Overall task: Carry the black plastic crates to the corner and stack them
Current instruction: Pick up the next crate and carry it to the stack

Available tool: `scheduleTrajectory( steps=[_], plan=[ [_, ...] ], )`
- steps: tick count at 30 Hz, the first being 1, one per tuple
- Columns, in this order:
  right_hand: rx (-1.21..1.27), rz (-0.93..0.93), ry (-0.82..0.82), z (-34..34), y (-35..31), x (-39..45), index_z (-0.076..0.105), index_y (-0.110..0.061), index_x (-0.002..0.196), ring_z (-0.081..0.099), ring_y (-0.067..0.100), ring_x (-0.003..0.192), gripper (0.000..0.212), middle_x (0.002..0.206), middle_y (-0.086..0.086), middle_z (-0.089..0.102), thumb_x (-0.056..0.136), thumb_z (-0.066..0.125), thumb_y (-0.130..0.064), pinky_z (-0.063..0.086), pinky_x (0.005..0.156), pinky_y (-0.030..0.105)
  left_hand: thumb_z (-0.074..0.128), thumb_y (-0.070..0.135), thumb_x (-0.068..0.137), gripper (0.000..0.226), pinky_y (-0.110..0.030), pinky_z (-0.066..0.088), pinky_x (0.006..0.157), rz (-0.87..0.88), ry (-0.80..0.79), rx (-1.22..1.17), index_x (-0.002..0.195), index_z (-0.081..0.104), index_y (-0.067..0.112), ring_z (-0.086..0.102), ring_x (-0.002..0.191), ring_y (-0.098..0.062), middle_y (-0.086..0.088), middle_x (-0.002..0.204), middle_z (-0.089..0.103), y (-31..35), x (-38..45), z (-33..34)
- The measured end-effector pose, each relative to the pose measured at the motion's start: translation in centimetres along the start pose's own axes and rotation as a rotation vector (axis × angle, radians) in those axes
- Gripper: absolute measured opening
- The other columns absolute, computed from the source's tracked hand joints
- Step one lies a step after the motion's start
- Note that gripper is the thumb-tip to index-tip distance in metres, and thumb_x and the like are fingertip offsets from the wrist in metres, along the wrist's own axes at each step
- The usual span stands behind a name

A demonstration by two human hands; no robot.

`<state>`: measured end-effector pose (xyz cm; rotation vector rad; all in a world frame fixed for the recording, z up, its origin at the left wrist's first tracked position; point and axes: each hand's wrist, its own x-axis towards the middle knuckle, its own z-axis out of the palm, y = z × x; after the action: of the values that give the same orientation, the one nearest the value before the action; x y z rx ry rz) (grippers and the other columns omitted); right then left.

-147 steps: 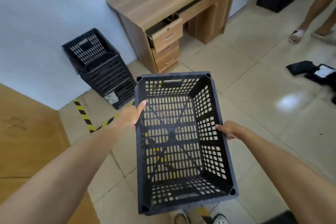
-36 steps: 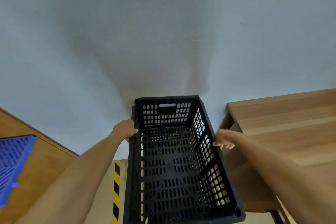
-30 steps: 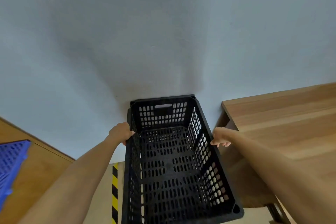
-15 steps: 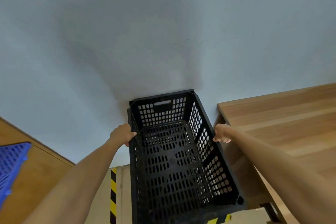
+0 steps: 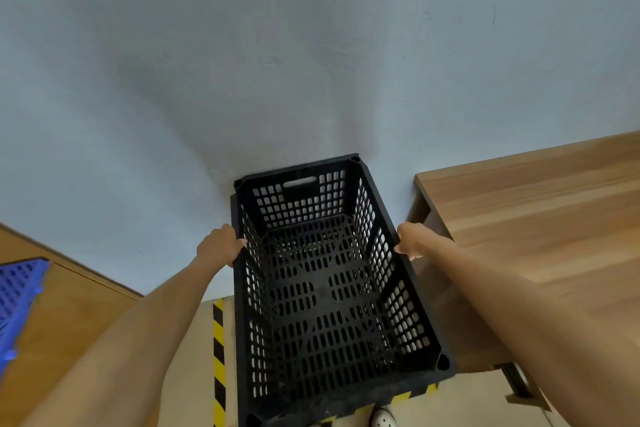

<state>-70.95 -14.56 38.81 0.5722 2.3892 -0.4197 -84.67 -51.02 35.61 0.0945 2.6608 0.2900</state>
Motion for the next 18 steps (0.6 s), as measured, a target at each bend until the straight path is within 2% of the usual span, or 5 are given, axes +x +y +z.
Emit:
scheduleTrajectory(
  steps=[2,5,10,15,18],
  plan=[
    [0.022,0.003,0.001,0.4,0.2,-0.1,0.057,0.003,0.106,0.067,0.025,0.073,0.022,0.096,0.017,0.073,0.097,0.054,-0.017,0.049,0.059,0.027,0.05,0.035,0.099,0.028,-0.034,0.052,0.072,-0.002,0.002,0.009,0.097,0.05,0.007,0.066,0.075,-0.024,-0.008,0.071,0.064,0.1,-0.1,-0.1],
    [0.075,0.0,0.018,0.7,0.2,-0.1,0.053,0.002,0.115,0.064,0.024,0.065,0.026,0.097,0.02,0.072,0.099,0.05,-0.018,0.046,0.05,0.023,0.049,0.034,0.099,0.028,-0.031,0.046,0.065,0.0,-0.006,0.028,0.097,0.049,0.006,0.06,0.064,-0.019,-0.005,0.066,0.06,0.4,-0.4,-0.3],
    [0.087,0.007,0.046,1.2,0.3,-0.2,0.051,0.001,0.118,0.065,0.023,0.065,0.026,0.096,0.019,0.072,0.1,0.047,-0.017,0.046,0.053,0.026,0.049,0.034,0.099,0.03,-0.031,0.048,0.064,-0.003,-0.018,-0.001,0.104,0.048,0.005,0.064,0.065,-0.021,-0.008,0.072,0.063,0.3,-0.3,-0.3],
    [0.09,0.032,0.027,2.1,0.5,0.1,0.053,0.003,0.117,0.068,0.029,0.078,0.024,0.105,0.023,0.07,0.099,0.048,-0.013,0.046,0.049,0.023,0.049,0.031,0.1,0.027,-0.032,0.047,0.064,0.023,-0.026,0.017,0.106,0.046,0.004,0.063,0.067,-0.023,-0.01,0.075,0.061,0.8,-0.5,-0.4],
    [0.126,0.034,0.05,2.3,0.6,0.1,0.052,0.004,0.117,0.066,0.026,0.068,0.024,0.099,0.02,0.068,0.098,0.051,-0.012,0.044,0.047,0.023,0.049,0.03,0.1,0.033,-0.034,0.048,0.067,0.026,-0.012,0.035,0.114,0.046,0.001,0.06,0.072,-0.024,-0.013,0.086,0.06,1.0,-0.8,-0.3]
  ],
)
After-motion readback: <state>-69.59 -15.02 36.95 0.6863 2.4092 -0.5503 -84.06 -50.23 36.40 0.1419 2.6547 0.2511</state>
